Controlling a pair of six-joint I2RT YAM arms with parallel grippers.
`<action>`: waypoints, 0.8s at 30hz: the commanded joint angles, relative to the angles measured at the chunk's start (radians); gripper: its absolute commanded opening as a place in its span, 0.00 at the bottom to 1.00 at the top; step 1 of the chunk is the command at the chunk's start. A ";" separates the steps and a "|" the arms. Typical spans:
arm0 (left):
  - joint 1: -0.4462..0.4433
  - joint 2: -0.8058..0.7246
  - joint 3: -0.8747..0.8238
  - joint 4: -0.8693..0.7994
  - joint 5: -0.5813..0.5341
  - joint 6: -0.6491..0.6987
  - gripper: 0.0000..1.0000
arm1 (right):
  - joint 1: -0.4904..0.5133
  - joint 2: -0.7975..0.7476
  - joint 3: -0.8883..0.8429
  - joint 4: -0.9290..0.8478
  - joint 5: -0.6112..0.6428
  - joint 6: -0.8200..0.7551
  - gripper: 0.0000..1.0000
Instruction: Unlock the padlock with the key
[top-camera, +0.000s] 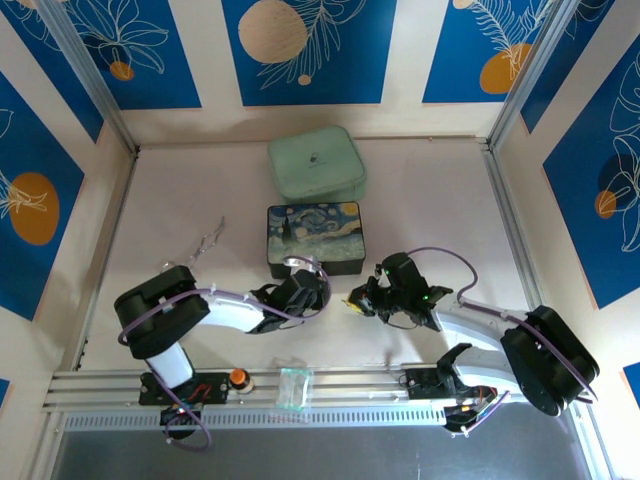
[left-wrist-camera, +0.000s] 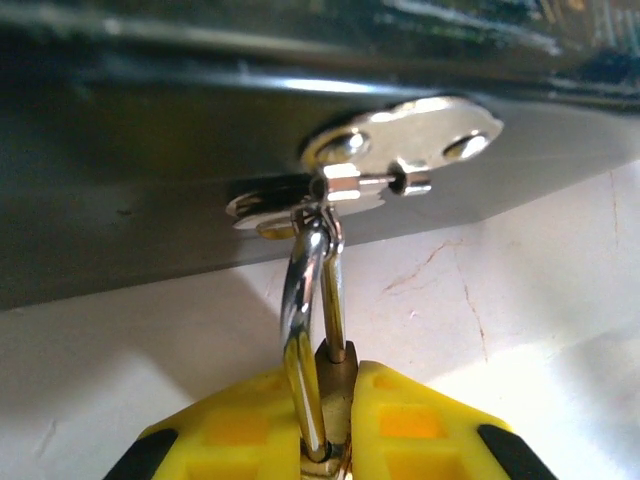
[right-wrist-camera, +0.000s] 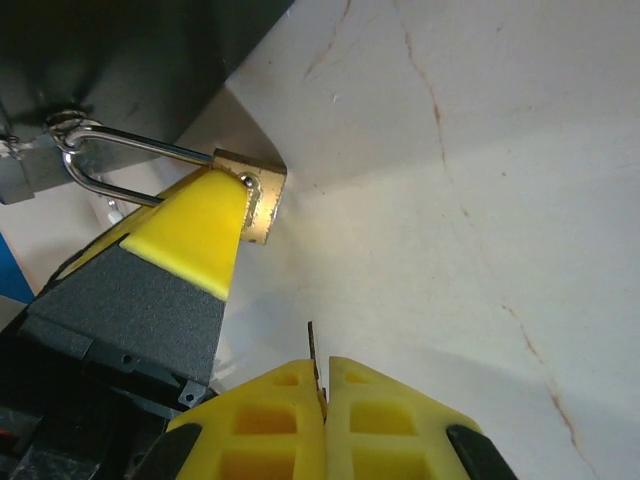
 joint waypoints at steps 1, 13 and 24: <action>-0.011 -0.027 -0.042 0.019 0.031 -0.086 0.08 | -0.007 -0.005 -0.038 0.101 0.002 0.018 0.00; -0.002 -0.022 -0.131 0.338 0.135 -0.435 0.05 | -0.015 0.130 -0.138 0.558 -0.067 0.202 0.00; -0.003 -0.069 -0.138 0.360 0.105 -0.517 0.04 | 0.015 0.149 -0.213 0.696 0.030 0.239 0.00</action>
